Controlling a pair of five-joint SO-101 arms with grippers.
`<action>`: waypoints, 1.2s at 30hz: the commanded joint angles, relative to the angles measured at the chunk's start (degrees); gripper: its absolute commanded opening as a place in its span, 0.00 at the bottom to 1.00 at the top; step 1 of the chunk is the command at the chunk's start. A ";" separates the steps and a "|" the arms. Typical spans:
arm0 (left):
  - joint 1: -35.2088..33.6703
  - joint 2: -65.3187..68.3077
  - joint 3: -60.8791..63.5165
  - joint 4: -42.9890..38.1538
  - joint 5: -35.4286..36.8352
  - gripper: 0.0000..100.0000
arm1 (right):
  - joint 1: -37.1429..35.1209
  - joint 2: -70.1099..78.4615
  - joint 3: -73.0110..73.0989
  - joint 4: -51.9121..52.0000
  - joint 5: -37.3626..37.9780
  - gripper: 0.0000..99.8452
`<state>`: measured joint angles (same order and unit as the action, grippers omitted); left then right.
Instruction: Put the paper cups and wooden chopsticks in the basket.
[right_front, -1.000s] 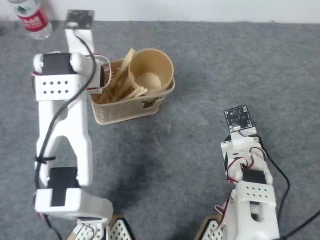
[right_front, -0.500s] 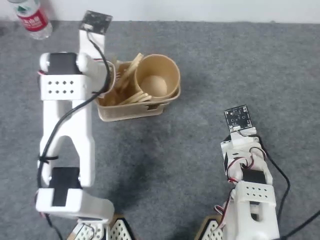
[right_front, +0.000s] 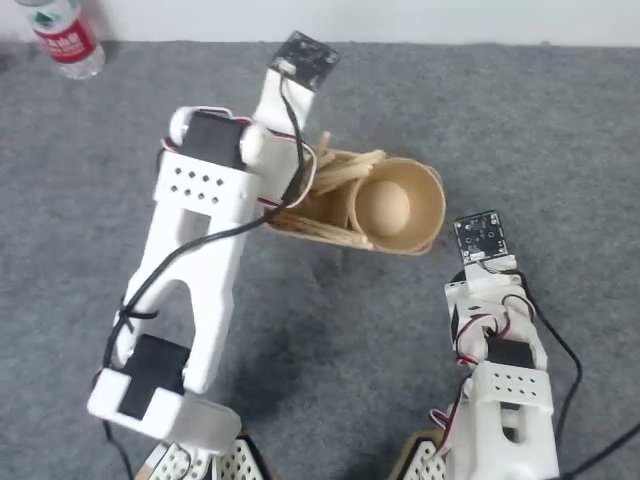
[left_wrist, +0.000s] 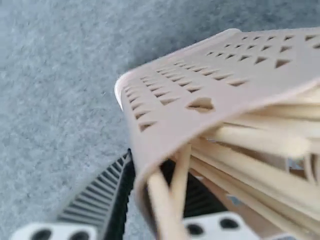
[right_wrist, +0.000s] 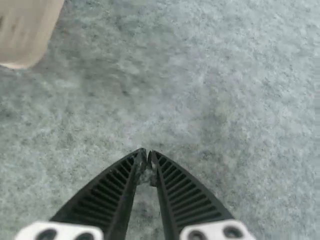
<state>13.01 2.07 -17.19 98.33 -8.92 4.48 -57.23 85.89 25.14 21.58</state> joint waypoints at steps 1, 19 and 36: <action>3.96 -0.44 -1.63 2.11 2.55 0.01 | 1.89 -1.36 -1.67 -1.27 -0.97 0.02; -6.33 17.76 -6.37 1.32 12.92 0.08 | 4.79 -1.36 -14.15 11.38 -7.74 0.01; -11.78 16.00 -26.33 1.41 10.99 0.19 | -3.65 1.36 -63.38 41.45 -11.78 0.06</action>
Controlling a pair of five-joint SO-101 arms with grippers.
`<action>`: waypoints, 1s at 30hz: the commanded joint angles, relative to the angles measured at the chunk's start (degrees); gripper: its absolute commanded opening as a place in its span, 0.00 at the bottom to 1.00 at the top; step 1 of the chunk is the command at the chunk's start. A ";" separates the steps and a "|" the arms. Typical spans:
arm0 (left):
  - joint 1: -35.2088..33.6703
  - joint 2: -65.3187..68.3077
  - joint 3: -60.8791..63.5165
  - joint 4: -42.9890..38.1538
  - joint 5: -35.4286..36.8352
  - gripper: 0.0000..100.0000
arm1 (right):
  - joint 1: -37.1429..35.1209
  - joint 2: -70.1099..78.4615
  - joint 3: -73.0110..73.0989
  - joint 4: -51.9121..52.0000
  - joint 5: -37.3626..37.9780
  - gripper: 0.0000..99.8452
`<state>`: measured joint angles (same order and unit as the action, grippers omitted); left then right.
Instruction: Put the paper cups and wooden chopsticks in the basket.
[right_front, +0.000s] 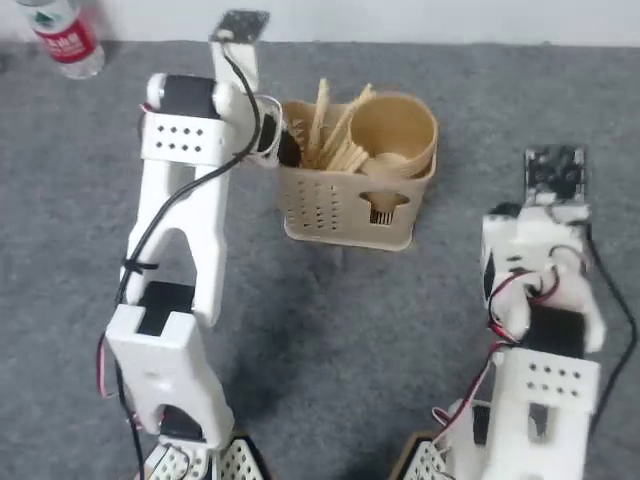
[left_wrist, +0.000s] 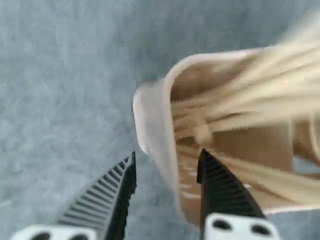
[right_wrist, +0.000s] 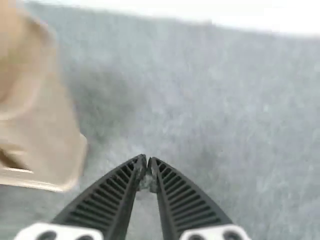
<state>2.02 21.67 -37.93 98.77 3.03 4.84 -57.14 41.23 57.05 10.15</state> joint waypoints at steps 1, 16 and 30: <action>-0.79 -3.87 -6.55 0.88 -0.88 0.19 | -5.76 2.59 -24.18 12.62 -0.35 0.08; -3.96 -3.43 -21.05 1.41 1.23 0.19 | -16.66 44.35 -82.37 39.69 -5.19 0.13; -5.54 -3.43 -7.08 -6.86 0.88 0.19 | -14.99 73.80 -93.89 39.60 -5.27 0.13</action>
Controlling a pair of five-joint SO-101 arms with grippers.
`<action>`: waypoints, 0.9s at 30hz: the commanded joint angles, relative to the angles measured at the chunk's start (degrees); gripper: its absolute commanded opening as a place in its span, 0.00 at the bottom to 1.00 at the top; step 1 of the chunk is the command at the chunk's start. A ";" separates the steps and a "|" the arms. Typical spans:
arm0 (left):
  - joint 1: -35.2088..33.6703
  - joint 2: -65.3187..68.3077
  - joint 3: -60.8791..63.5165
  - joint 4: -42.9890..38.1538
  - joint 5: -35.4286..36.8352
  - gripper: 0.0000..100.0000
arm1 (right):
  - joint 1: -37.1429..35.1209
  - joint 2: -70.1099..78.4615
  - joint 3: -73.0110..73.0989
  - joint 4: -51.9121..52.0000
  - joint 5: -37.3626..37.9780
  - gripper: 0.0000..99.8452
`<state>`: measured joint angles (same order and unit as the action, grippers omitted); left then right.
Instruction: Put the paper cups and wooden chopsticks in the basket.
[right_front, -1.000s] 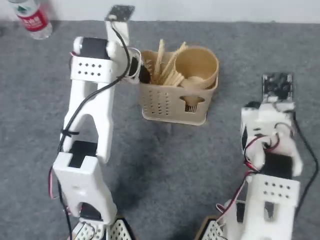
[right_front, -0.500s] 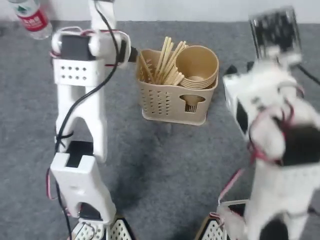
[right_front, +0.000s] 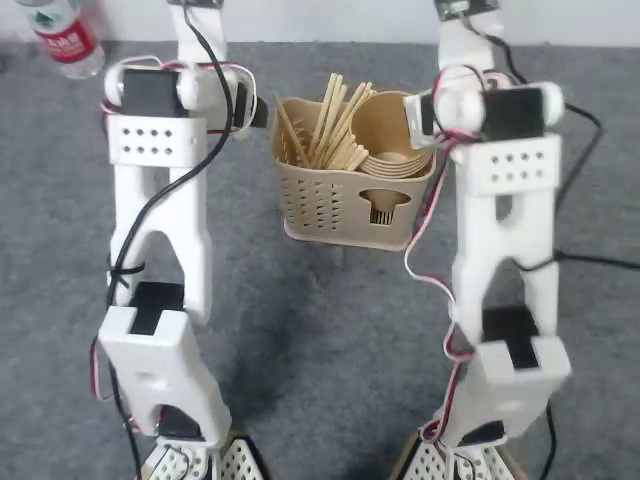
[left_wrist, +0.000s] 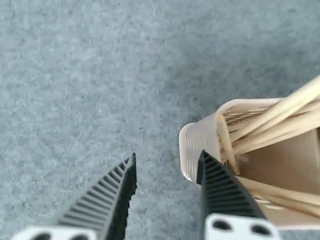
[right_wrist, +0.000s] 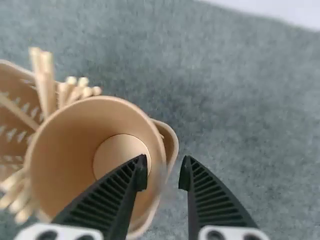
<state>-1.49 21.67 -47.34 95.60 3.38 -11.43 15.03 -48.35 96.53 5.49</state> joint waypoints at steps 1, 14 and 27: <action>-3.08 -3.43 3.38 -5.01 0.53 0.19 | 1.63 2.77 -5.01 0.13 -0.62 0.13; -4.84 -3.43 24.84 -21.71 0.88 0.19 | 2.24 11.74 -5.45 4.09 -0.18 0.12; -2.46 -3.43 37.76 -26.55 0.53 0.19 | 5.93 13.93 -4.13 6.55 5.54 0.01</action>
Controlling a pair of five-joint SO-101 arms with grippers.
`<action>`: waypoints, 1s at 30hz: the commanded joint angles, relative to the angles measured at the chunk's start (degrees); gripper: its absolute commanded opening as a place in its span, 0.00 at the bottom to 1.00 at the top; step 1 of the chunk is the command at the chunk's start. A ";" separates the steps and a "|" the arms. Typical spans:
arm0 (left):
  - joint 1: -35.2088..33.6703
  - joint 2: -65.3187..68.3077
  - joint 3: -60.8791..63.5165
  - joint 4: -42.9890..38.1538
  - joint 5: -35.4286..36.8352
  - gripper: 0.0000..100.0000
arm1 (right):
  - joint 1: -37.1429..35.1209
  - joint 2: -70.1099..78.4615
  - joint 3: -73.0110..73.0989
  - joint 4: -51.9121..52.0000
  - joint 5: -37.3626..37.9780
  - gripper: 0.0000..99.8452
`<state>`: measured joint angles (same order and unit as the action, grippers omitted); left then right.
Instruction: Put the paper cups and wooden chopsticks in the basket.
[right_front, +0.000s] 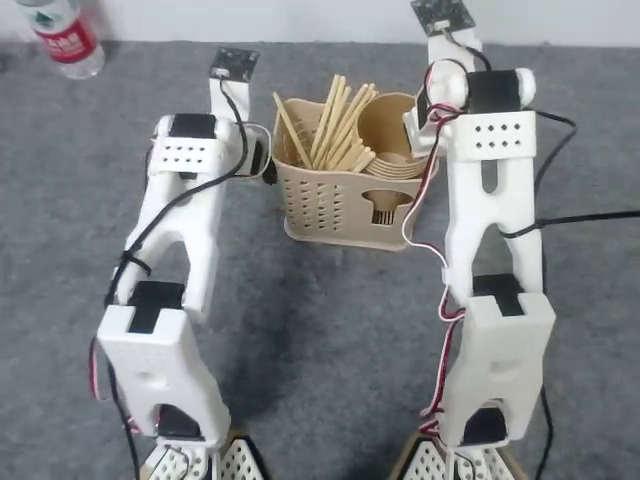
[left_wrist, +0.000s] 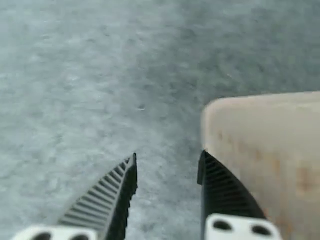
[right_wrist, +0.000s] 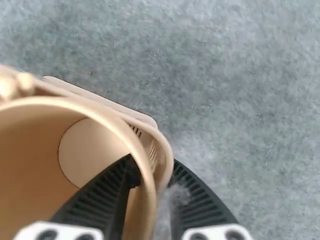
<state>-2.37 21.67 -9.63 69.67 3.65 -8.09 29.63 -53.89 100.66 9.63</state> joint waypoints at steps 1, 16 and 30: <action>-2.29 -3.43 0.13 -0.62 0.26 0.19 | 2.95 -1.27 3.08 2.42 2.02 0.01; -0.97 -3.43 2.77 -0.97 0.44 0.19 | 1.89 -11.65 16.26 2.33 14.15 0.01; -0.79 2.02 2.86 -2.02 0.62 0.19 | 0.48 -19.91 16.26 2.51 15.38 0.01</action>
<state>-3.52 22.11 -6.29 69.67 3.65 -7.21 14.15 -37.27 100.66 25.10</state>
